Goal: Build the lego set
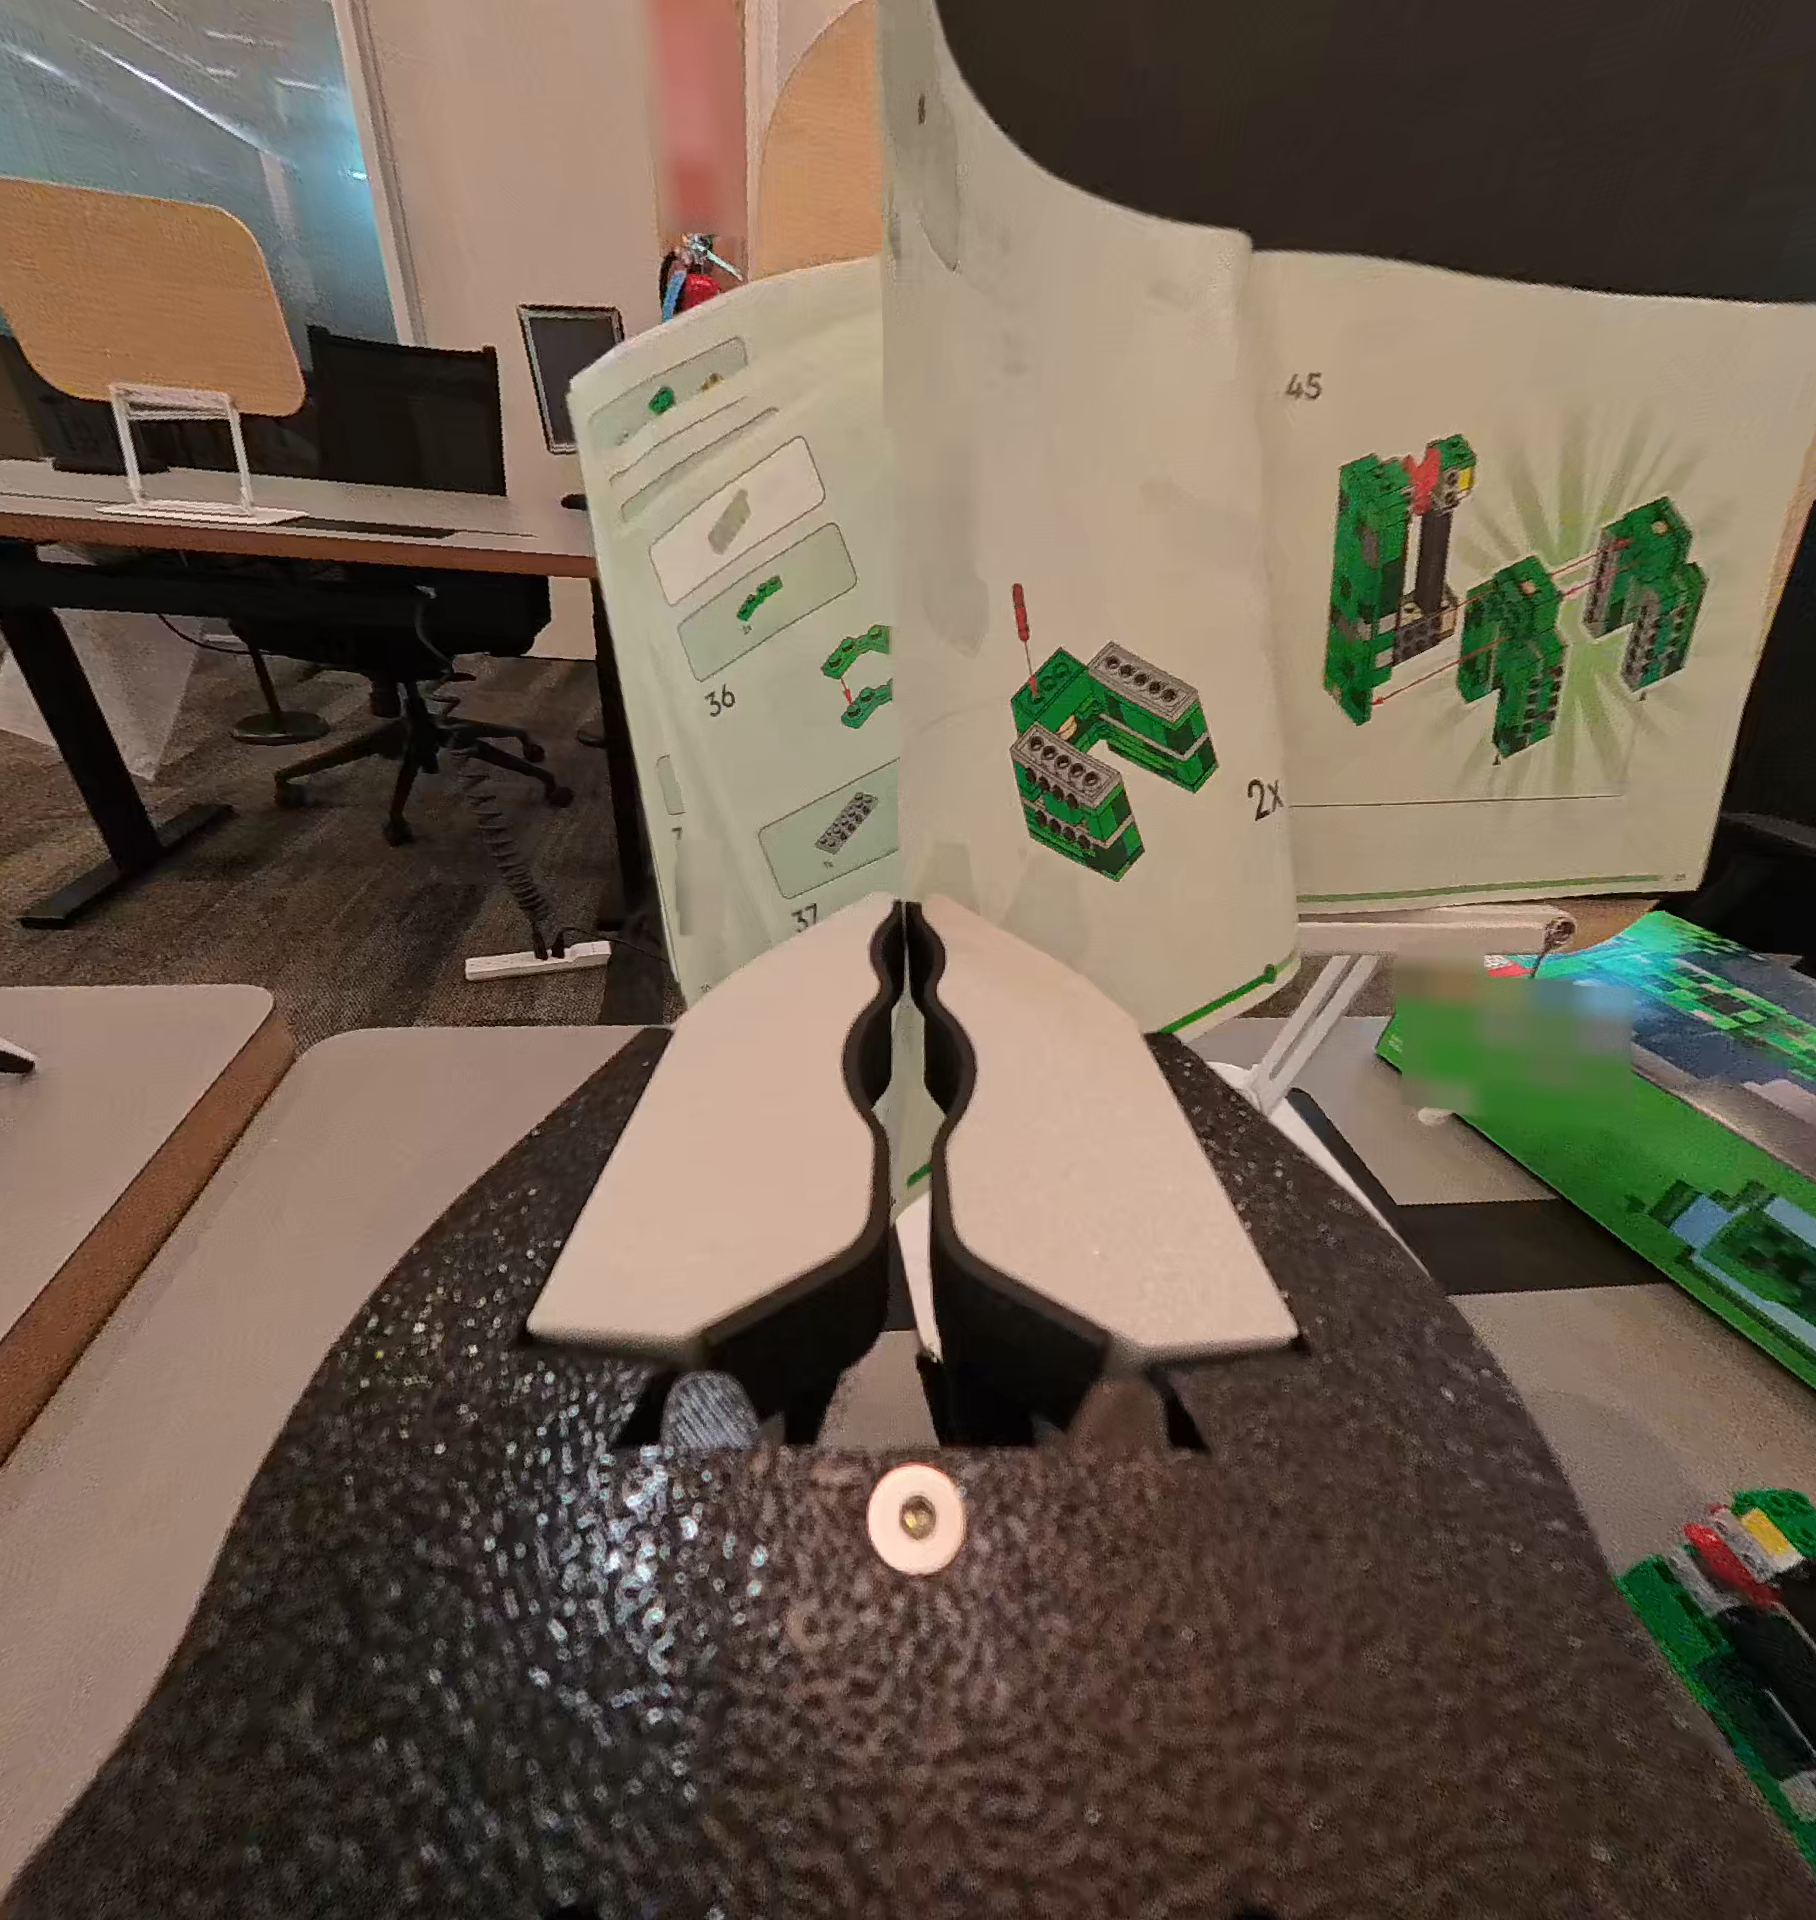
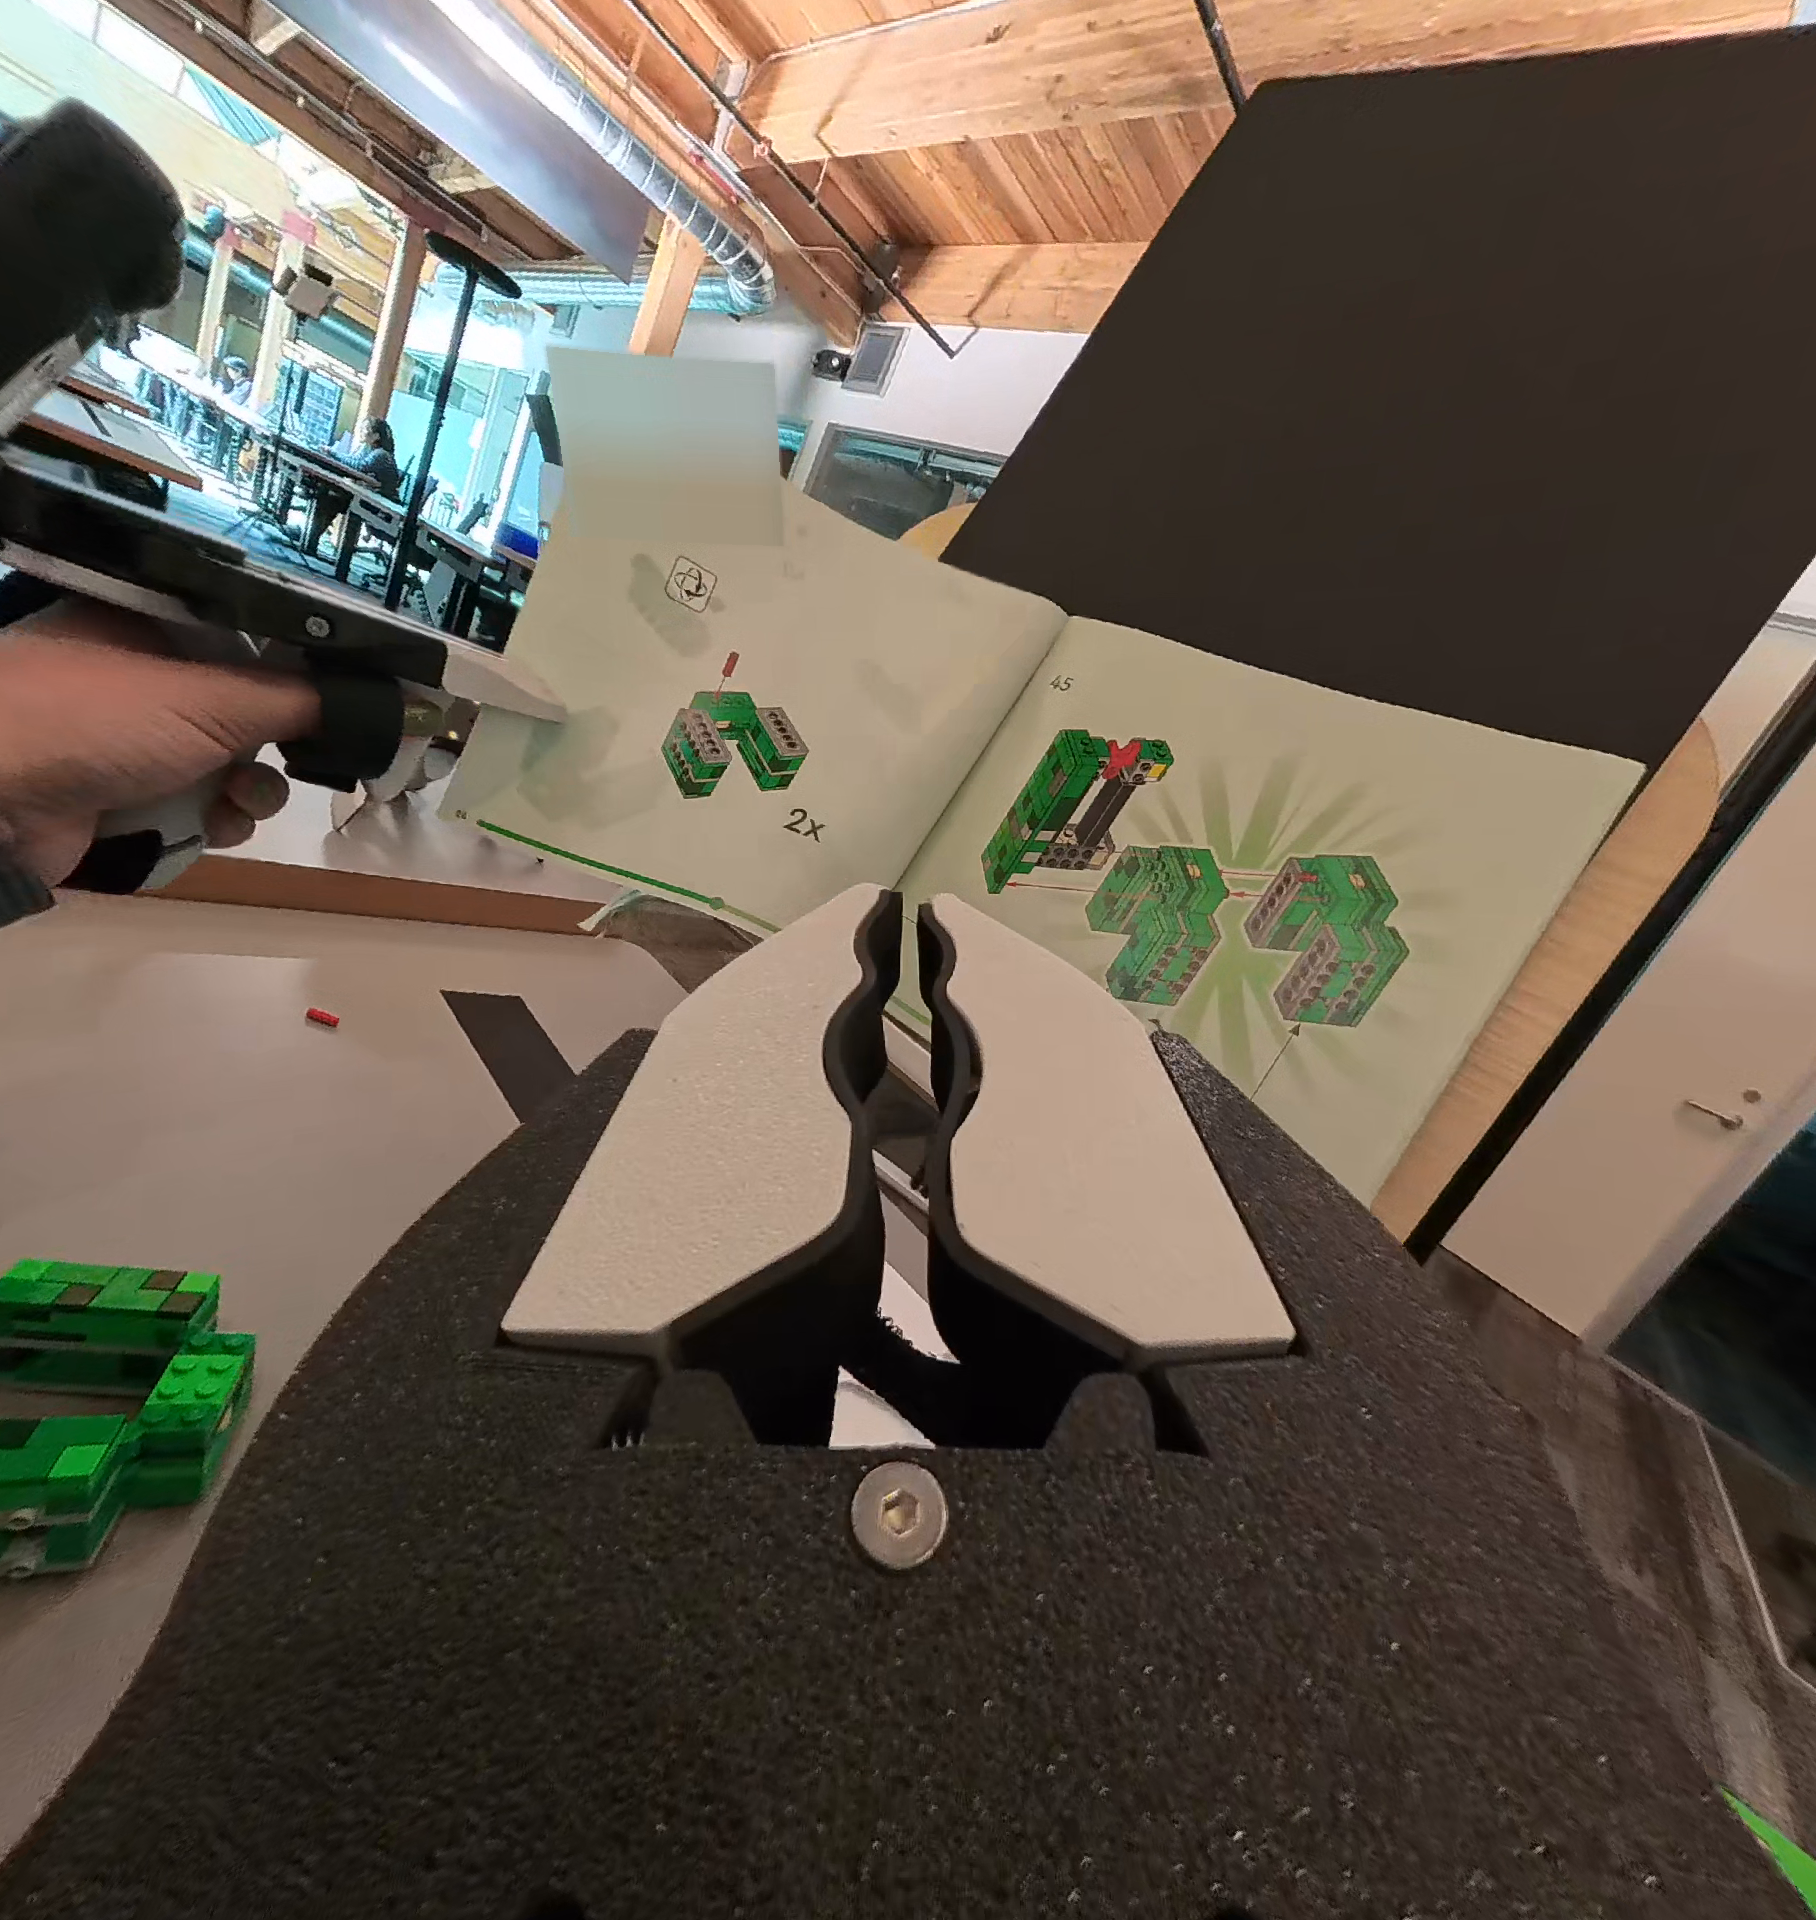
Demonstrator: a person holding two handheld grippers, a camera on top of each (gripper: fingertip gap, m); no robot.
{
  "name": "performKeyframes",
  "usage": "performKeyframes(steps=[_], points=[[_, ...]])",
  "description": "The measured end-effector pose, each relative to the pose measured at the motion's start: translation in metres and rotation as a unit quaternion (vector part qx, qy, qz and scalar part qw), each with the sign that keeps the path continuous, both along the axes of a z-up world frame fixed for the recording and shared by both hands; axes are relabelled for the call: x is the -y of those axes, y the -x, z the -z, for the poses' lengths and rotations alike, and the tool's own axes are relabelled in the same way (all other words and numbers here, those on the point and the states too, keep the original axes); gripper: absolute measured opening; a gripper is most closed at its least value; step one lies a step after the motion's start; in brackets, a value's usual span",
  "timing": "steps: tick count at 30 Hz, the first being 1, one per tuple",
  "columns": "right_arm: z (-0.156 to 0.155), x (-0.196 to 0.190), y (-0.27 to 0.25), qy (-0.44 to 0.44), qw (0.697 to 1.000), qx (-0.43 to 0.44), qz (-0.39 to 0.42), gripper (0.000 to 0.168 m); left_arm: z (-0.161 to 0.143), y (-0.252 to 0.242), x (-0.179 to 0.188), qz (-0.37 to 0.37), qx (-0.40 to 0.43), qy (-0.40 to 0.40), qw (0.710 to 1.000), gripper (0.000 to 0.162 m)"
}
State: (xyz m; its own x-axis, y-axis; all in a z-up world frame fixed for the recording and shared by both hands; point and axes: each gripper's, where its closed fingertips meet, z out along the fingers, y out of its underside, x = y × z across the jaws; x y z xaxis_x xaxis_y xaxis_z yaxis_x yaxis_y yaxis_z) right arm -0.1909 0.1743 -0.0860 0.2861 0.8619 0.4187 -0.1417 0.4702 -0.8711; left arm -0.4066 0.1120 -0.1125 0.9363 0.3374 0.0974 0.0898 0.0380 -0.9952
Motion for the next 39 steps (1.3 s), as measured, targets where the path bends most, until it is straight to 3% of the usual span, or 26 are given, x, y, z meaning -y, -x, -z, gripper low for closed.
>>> performKeyframes(steps=[16,19,24,30,39], points=[[-0.003,0.0,0.0,0.012,1.0,0.008,0.0,0.001,-0.006,-0.001,-0.006,0.025,0.021,-0.027,0.999,0.0],[-0.007,-0.001,-0.004,0.014,1.0,0.005,0.004,0.001,-0.002,0.019,-0.012,0.007,-0.007,0.016,1.0,0.0],[-0.019,0.005,-0.012,0.01,1.0,-0.005,0.002,0.001,0.008,0.042,-0.022,0.031,0.016,0.048,0.998,0.0],[-0.026,0.01,-0.019,0.002,0.999,0.026,0.019,0.0,0.025,0.042,-0.036,0.059,-0.007,0.086,0.994,0.001],[-0.028,0.006,-0.027,0.008,0.999,0.03,0.026,0.0,0.033,0.049,-0.05,0.07,0.061,0.063,0.994,0.032]])
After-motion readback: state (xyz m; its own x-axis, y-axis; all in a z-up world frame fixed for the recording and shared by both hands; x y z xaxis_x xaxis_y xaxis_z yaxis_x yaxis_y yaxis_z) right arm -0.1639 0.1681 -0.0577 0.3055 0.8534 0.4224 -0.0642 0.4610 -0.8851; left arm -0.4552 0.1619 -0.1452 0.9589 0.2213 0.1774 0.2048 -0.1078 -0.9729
